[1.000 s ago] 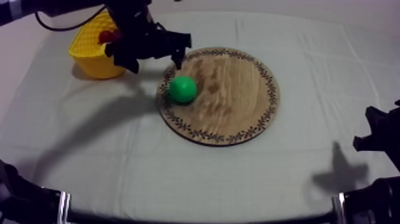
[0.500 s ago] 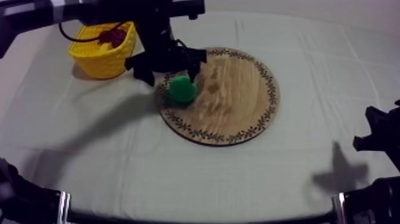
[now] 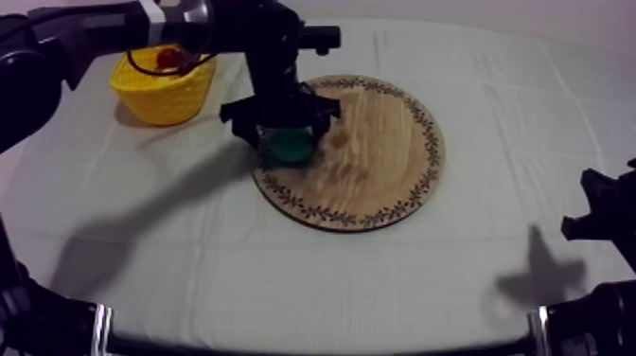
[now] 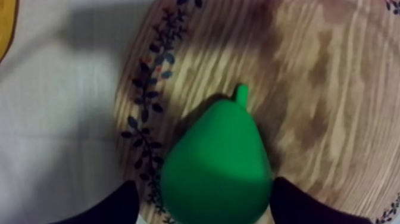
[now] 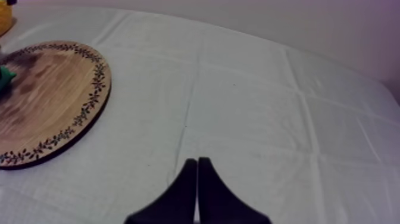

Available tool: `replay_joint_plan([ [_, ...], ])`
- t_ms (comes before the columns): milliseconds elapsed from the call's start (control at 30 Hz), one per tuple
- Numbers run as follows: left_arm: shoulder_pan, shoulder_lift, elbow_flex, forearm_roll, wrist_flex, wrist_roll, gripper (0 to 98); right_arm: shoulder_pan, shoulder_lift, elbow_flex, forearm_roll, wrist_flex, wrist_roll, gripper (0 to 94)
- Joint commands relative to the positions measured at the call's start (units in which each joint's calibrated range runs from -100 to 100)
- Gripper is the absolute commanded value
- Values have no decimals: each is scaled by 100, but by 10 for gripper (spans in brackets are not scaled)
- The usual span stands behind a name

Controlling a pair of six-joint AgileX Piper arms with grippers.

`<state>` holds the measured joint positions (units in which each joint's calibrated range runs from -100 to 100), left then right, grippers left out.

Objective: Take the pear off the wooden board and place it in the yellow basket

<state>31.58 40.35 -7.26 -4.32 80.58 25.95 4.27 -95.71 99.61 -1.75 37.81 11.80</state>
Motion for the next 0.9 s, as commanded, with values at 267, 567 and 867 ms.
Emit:
replay_joint_plan([
  [267, 9, 375, -234, 49, 47, -46, 774, 1, -5, 5, 2, -7, 0, 5],
  [567, -18, 468, -320, 16, -122, -126, 578, 1, -5, 5, 2, -7, -3, 5],
  [867, -112, -62, -55, -3, -230, -356, 467, 1, -5, 5, 2, -7, -1, 5],
])
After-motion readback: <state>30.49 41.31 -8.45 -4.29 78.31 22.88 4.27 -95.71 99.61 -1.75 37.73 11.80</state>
